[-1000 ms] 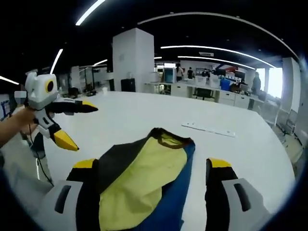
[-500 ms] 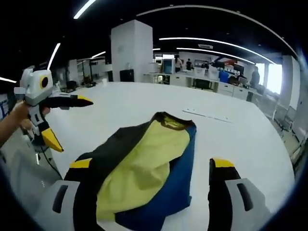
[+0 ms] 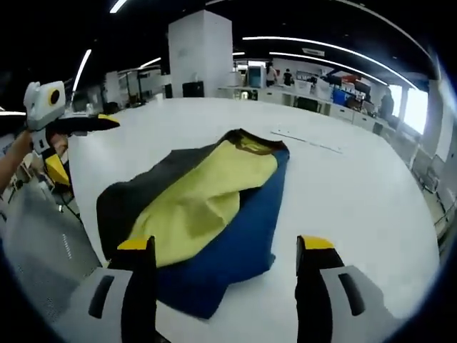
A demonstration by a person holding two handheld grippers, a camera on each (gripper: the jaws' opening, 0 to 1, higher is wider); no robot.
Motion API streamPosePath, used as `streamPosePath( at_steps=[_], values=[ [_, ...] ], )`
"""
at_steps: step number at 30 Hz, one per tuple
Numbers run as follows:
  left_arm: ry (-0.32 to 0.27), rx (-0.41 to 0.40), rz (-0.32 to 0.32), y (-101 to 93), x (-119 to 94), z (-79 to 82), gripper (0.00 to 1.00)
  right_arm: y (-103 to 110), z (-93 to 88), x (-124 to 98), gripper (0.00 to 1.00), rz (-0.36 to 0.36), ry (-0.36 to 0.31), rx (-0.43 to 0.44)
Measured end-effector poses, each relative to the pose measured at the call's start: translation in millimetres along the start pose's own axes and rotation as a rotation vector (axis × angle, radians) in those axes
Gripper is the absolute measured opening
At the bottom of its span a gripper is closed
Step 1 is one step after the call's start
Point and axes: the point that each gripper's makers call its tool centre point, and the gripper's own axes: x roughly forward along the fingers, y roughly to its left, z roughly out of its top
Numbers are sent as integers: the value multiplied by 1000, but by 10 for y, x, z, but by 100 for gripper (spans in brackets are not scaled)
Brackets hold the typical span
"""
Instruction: Fold the garment on the visible template until the final outline fits inside the template.
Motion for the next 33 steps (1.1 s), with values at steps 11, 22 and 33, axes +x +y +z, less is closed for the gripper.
streamPosePath(
  at_steps=[11,22,33],
  values=[
    [-12,-34,70,-90,-61,-12,99,375,-329,-87,21,130,128,99],
    [-52,-31,39,-125,-182,8,94,507,-373,-34,17,35,176,179],
    [-67,-7,-46,-97,-280,-67,93,534,-468,-26,4,-71,197,201]
  ],
)
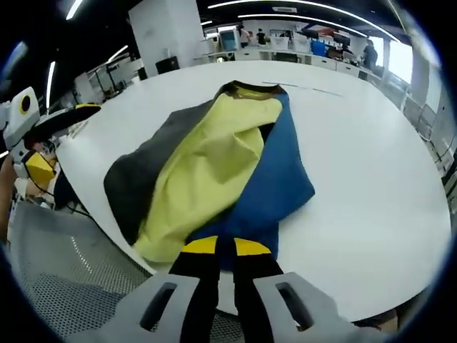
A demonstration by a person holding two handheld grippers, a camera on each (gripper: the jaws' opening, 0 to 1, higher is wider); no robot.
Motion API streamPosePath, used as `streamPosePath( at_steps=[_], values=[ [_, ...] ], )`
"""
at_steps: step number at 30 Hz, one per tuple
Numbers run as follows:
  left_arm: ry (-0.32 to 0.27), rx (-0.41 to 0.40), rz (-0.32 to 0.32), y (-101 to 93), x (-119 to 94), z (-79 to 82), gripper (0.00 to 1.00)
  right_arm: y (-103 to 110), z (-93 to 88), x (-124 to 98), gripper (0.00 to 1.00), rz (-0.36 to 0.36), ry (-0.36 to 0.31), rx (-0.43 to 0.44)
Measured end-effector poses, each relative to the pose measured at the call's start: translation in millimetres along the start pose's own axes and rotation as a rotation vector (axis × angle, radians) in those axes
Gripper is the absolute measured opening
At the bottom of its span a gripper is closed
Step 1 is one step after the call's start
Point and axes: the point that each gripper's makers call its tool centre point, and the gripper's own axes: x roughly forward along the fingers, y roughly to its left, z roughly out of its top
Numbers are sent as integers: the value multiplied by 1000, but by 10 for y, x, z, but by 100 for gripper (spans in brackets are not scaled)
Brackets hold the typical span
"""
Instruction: Fold the garment on the visible template until the final outline fits inside the template.
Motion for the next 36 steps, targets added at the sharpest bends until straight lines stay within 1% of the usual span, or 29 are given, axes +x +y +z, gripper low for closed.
streamPosePath(
  at_steps=[2,4,6,9,12,14,17,18,19,21,25,28,31,36],
  values=[
    [3,6,-13,9,-21,-14,94,-15,14,-9,2,-16,-5,2],
    [0,12,-19,24,-52,-14,93,-10,33,-11,1,-21,-10,18],
    [0,13,-22,41,-78,-16,93,-3,50,-16,1,-26,-13,16],
    [0,16,-18,69,-103,-15,94,-41,108,-80,1,-35,-32,13],
    [8,20,-13,85,-104,-18,93,-161,159,-165,1,-49,-45,6],
    [37,16,-7,101,-82,-49,94,-229,182,-209,1,-55,-48,2],
    [18,14,4,98,-53,-4,95,-358,224,-279,1,-68,-56,-5],
    [18,13,5,95,-48,1,95,-371,227,-284,1,-68,-56,-6],
    [21,9,11,85,-14,19,95,-438,239,-310,1,-68,-57,-14],
    [22,12,22,87,22,39,95,-509,247,-328,1,-66,-59,-20],
    [32,1,53,87,103,92,96,-730,265,-348,1,-60,-65,-15],
    [54,6,76,81,169,115,96,-920,292,-352,1,-53,-69,-16],
    [73,-8,93,57,230,118,96,-1090,327,-368,1,-48,-70,-26],
    [85,-12,121,-17,282,169,96,-1417,393,-392,1,-49,-87,-35]
  ],
)
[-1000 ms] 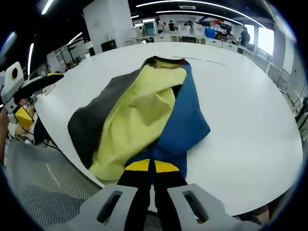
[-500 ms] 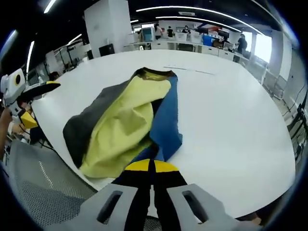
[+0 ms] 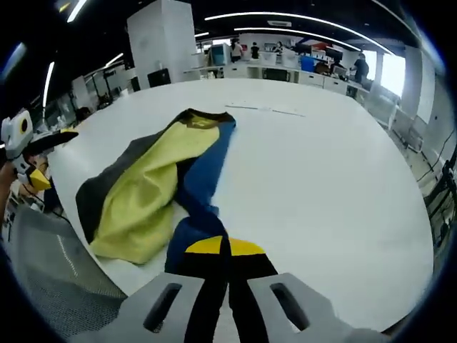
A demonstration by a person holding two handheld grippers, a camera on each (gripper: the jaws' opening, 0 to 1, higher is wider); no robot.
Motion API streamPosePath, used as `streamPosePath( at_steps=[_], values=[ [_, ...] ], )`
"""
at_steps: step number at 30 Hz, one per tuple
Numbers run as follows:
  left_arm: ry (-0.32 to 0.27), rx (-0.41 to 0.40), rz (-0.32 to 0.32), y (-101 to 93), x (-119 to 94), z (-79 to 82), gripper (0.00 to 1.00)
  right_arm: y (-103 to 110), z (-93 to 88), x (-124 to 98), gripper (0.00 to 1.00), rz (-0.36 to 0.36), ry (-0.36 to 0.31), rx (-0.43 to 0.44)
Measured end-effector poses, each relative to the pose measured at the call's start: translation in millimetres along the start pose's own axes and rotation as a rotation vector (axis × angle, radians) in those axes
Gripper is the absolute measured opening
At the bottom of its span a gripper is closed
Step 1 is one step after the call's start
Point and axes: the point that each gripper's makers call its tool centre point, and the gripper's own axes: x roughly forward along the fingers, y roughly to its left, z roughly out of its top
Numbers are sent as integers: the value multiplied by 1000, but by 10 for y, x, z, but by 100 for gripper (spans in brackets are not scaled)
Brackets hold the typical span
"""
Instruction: Fold the garment on the visible template until the final outline fits inside the template.
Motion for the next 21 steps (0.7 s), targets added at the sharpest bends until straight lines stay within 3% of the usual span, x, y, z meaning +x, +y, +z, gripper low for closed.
streamPosePath(
  at_steps=[8,21],
  values=[
    [16,-11,70,-11,45,72,98,-468,68,99,1,1,0,-23],
    [14,-75,99,-72,39,118,100,-1045,160,263,1,0,1,-66]
  ],
)
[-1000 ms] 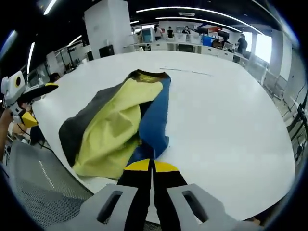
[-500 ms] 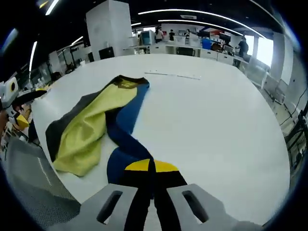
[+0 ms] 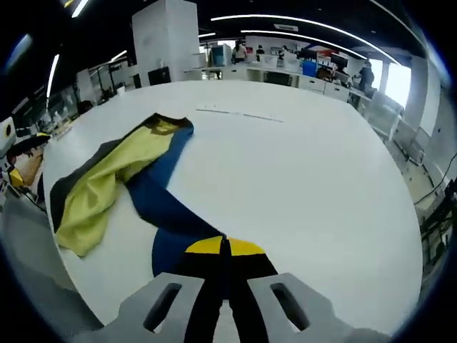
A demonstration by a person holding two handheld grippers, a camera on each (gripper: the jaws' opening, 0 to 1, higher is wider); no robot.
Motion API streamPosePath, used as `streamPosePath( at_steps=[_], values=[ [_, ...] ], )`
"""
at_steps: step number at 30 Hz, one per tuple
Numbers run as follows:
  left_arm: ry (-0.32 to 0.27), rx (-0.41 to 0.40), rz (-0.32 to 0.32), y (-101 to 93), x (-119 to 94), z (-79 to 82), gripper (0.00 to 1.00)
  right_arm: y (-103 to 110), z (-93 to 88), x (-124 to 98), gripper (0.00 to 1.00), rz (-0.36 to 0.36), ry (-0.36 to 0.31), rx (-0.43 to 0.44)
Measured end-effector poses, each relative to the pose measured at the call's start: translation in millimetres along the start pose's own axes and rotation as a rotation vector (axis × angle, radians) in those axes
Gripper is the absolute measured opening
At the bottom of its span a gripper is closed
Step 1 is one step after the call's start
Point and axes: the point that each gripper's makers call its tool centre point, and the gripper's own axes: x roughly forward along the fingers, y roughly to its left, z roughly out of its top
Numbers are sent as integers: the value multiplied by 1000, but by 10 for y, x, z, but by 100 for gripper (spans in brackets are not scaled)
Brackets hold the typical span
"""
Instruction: Fold the garment on the visible template until the final outline fits inside the template.
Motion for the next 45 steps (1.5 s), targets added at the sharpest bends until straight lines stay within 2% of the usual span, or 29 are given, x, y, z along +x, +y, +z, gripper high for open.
streamPosePath(
  at_steps=[10,24,38,45],
  values=[
    [11,-23,63,-35,-50,7,100,-264,46,96,1,6,7,-36],
    [23,-51,137,-36,-109,11,99,-873,168,285,1,-41,9,-65],
    [48,-60,162,-61,-107,7,99,-1253,-46,369,1,-95,61,-46],
    [41,-62,174,-40,-123,21,97,-1317,-140,414,1,-107,72,-30]
  ],
)
